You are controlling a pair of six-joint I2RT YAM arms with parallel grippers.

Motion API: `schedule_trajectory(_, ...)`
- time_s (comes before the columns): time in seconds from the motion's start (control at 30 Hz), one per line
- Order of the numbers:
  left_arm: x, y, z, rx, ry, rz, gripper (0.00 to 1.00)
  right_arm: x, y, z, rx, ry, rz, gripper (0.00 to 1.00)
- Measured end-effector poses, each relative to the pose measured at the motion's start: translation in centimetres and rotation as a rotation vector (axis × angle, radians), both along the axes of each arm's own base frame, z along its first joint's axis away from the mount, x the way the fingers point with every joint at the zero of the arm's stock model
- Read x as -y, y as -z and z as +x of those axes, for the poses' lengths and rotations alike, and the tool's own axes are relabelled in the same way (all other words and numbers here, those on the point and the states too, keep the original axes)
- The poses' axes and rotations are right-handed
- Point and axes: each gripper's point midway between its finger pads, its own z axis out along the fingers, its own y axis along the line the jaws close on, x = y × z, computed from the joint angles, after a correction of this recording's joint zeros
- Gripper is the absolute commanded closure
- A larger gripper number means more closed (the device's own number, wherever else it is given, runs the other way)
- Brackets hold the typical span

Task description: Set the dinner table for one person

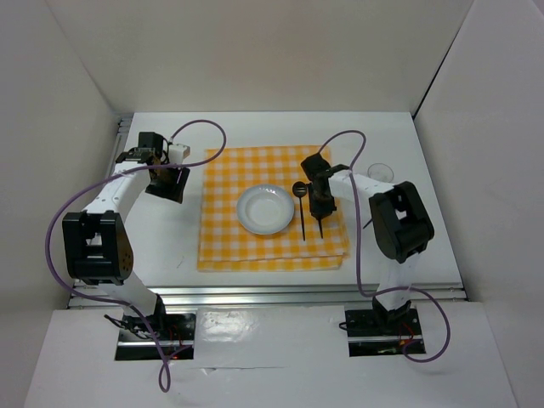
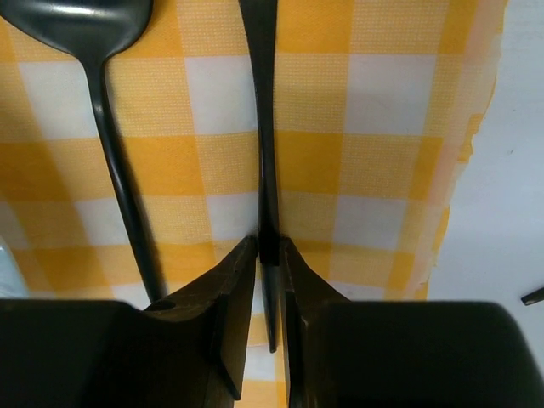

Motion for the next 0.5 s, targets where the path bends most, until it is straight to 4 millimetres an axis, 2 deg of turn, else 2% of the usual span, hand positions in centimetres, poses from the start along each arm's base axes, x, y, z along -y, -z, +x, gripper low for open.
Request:
schedule_trajectory(0.07, 0.0, 0.0, 0.0, 0.000, 0.000, 0.000, 0.33, -0.1, -0.1, 0.0, -0.003, 0.013, 0.006, 0.73)
schedule_trajectory(0.1, 0.0, 0.0, 0.0, 0.000, 0.000, 0.000, 0.33, 0.0, -0.2, 0.1, -0.005, 0.025, 0.012, 0.67)
schedule_trajectory(0.17, 0.0, 0.0, 0.0, 0.000, 0.000, 0.000, 0.33, -0.1, -0.6, 0.5, -0.001, 0.050, 0.025, 0.63)
schedule_trajectory(0.33, 0.0, 0.0, 0.0, 0.000, 0.000, 0.000, 0.33, 0.5, -2.2, 1.8, 0.028, 0.114, 0.052, 0.60)
schedule_trajectory(0.37, 0.0, 0.0, 0.0, 0.000, 0.000, 0.000, 0.33, 0.6, -2.7, 2.0, 0.035, 0.128, 0.059, 0.57)
schedule_trajectory(0.43, 0.0, 0.0, 0.0, 0.000, 0.001, 0.000, 0.33, 1.1, -4.1, 2.3, 0.064, 0.164, 0.074, 0.57)
schedule_trajectory(0.5, 0.0, 0.0, 0.0, 0.000, 0.001, 0.001, 0.33, 1.9, -6.3, 2.5, 0.108, 0.222, 0.100, 0.53)
